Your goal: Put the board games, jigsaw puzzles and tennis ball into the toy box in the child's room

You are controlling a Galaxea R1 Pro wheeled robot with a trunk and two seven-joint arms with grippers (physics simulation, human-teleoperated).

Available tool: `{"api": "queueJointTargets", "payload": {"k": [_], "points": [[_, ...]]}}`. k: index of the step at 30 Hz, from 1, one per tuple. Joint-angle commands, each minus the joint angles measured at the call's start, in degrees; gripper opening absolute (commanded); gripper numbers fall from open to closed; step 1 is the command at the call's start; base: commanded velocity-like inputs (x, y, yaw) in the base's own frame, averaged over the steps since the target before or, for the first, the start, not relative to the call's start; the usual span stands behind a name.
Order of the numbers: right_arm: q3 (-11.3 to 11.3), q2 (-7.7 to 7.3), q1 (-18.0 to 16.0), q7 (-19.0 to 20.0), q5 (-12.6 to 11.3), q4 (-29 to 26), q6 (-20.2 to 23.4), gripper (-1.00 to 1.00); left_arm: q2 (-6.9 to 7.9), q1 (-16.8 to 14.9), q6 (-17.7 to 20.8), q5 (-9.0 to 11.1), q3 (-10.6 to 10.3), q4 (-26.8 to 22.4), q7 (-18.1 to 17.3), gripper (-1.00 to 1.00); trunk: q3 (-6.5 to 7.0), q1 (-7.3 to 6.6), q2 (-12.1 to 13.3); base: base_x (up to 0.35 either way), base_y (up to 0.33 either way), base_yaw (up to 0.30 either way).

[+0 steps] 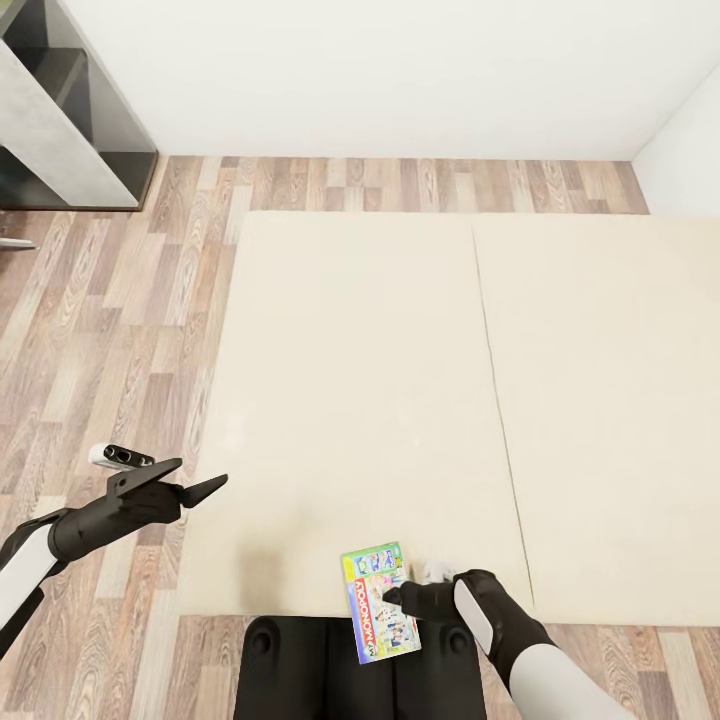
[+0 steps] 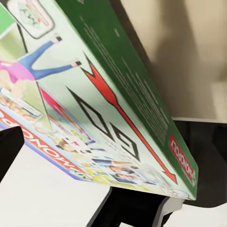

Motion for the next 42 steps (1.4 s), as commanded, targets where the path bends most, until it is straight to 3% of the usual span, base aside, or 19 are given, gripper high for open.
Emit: {"api": "queueJointTargets", "payload": {"k": [1,9,21,42], "points": [[-0.1,0.02,0.0,0.0,-0.1,-0.1,0.3,1.00,0.06,0.0,0.3,0.2,-0.1,0.0,-0.1,1.00,-0.06,0.03,-0.1,0.000,0.000,0.000],[0.3,0.10,0.0,0.0,0.0,2.2,0.0,1.00,0.07,0.0,0.3,0.2,-0.1,0.0,-0.1,1.00,-0.06,0.03,-0.1,0.000,0.000,0.000],[2.7,0.20,0.0,0.0,-0.1,3.3,-2.0,1.00,0.07,0.0,0.3,0.2,-0.1,0.0,-0.2,1.00,-0.06,0.03,-0.1,0.000,0.000,0.000],[3.7,1.18,0.0,0.2,-0.2,3.4,-2.0,1.00,0.07,0.1,0.3,0.3,-0.1,0.0,-0.2,1.00,-0.06,0.03,-0.1,0.000,0.000,0.000]]}}
